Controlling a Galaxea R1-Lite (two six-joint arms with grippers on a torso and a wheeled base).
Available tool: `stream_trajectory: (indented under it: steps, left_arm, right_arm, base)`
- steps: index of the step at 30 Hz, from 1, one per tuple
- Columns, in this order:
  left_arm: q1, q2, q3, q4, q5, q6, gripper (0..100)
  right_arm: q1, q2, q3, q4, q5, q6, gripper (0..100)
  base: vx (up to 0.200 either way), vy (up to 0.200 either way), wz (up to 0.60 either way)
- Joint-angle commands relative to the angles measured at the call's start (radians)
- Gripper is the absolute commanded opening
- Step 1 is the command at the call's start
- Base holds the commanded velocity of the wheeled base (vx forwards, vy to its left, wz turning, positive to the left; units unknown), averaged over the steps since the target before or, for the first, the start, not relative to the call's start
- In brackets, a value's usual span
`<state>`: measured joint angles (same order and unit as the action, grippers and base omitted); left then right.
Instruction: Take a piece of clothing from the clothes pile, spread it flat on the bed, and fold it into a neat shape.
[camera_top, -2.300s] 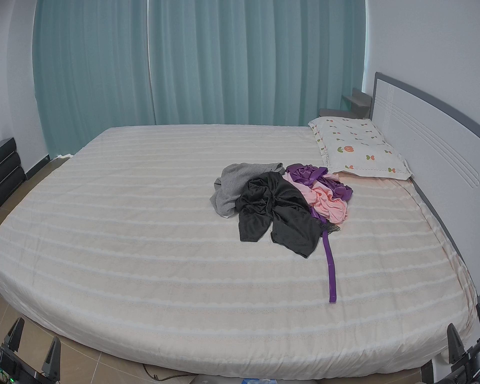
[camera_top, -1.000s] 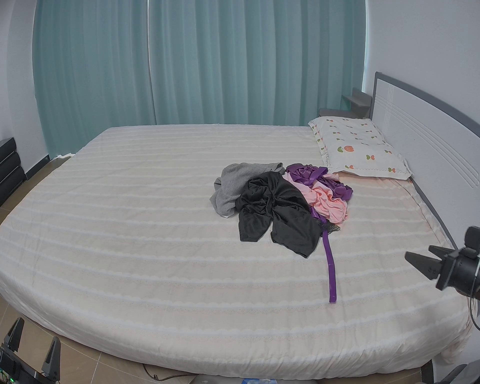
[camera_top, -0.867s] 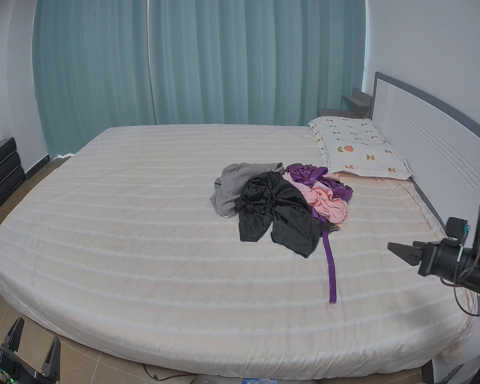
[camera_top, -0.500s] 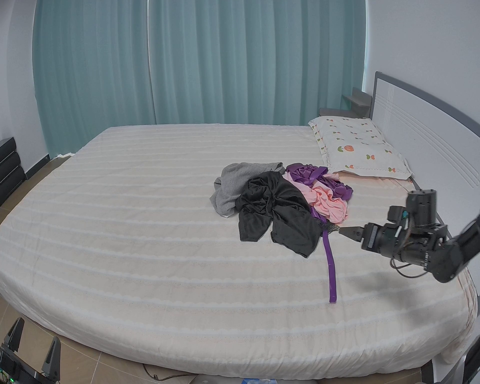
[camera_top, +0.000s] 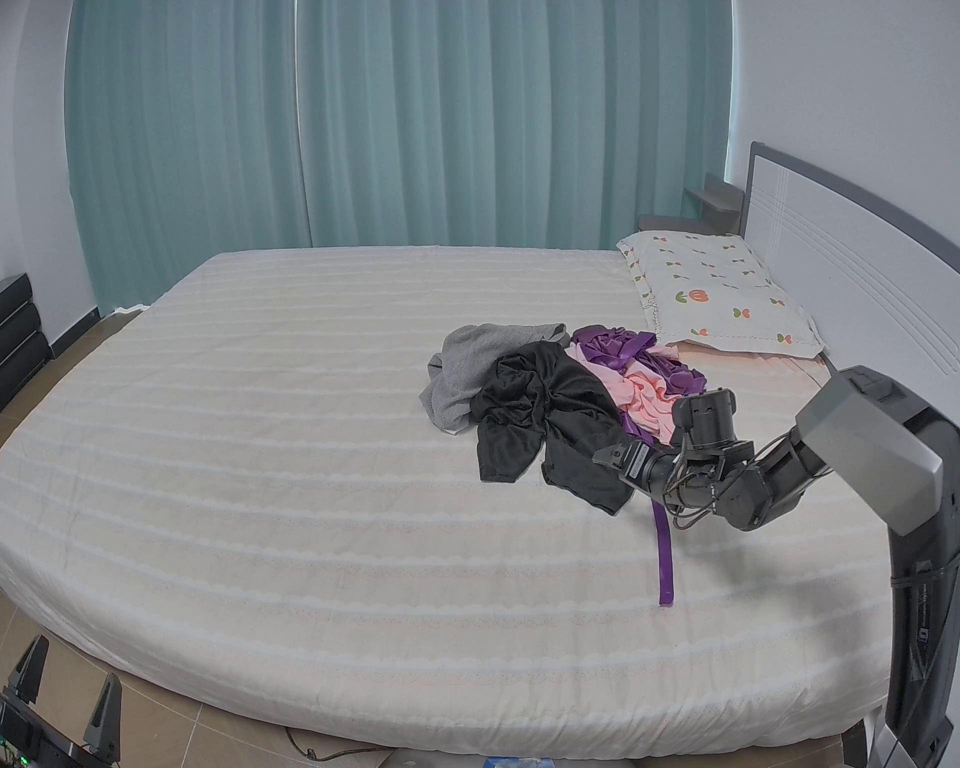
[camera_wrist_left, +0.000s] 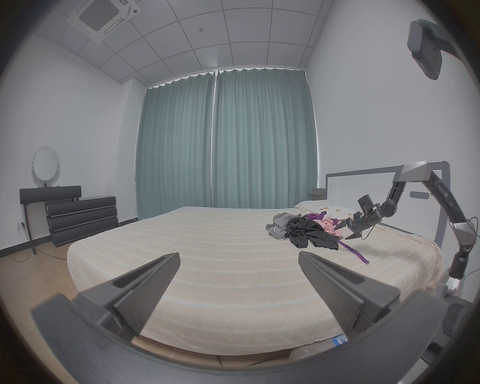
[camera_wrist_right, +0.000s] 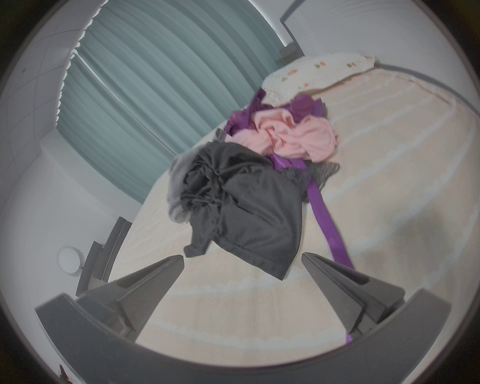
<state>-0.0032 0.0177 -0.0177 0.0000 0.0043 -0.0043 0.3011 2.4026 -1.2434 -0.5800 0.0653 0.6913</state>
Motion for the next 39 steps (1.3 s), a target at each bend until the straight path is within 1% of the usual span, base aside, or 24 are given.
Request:
stream_trajectory:
  steps: [1,10,14,17,19,21,27,28,34,38,39]
  left_arm:
    - [0.000,-0.013,0.018,0.000,0.000,0.000,100]
    - [0.000,-0.013,0.018,0.000,0.000,0.000,100]
    - [0.000,-0.013,0.018,0.000,0.000,0.000,100]
    - [0.000,-0.013,0.018,0.000,0.000,0.000,100]
    - [0.000,-0.013,0.018,-0.002,0.000,0.000,100]
    - [0.000,-0.013,0.018,-0.002,0.000,0.000,100]
    - [0.000,-0.013,0.018,0.000,0.000,0.000,100]
    - [0.000,-0.013,0.018,0.000,0.000,0.000,100]
    - [0.000,-0.013,0.018,0.000,0.000,0.000,100]
    - [0.000,-0.013,0.018,0.000,0.000,0.000,100]
    - [0.000,-0.013,0.018,0.000,0.000,0.000,100]
  right_arm:
    - [0.009,0.145,-0.091,0.019,-0.004,0.020,100]
    - [0.010,0.204,-0.160,0.020,-0.009,0.022,100]
    - [0.012,0.239,-0.220,0.020,-0.039,0.024,100]
    - [0.015,0.260,-0.255,0.017,-0.050,0.028,100]
    - [0.026,0.277,-0.297,0.017,-0.071,0.054,100]
    - [0.029,0.287,-0.321,0.019,-0.078,0.070,100]
    - [0.049,0.326,-0.384,0.017,-0.085,0.080,100]
    - [0.050,0.329,-0.389,0.017,-0.087,0.083,0]
    - [0.052,0.323,-0.398,0.015,-0.091,0.090,0]
    - [0.047,0.299,-0.370,0.017,-0.093,0.090,0]
    - [0.044,0.270,-0.326,0.012,-0.090,0.093,0]
  base:
    - [0.000,0.000,0.00]
    - [0.000,0.000,0.00]
    - [0.000,0.000,0.00]
    - [0.000,0.000,0.00]
    - [0.000,0.000,0.00]
    - [0.000,0.000,0.00]
    - [0.000,0.000,0.00]
    - [0.000,0.000,0.00]
    - [0.000,0.000,0.00]
    - [0.000,0.000,0.00]
    - [0.000,0.000,0.00]
